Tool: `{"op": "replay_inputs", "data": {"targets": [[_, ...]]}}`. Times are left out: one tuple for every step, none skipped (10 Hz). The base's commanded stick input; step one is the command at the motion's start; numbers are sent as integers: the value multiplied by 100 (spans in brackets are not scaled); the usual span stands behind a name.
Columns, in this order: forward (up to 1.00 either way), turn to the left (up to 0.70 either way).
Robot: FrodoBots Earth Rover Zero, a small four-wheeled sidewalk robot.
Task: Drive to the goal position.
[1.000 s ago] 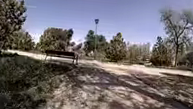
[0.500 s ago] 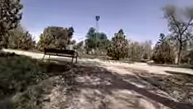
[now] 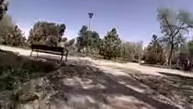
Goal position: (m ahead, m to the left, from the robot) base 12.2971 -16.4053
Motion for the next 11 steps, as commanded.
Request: {"op": "replay_inputs", "data": {"targets": [[70,0],[70,0],[70,0],[70,0],[70,0],[70,0],[70,0],[70,0],[70,0],[70,0],[70,0]]}}
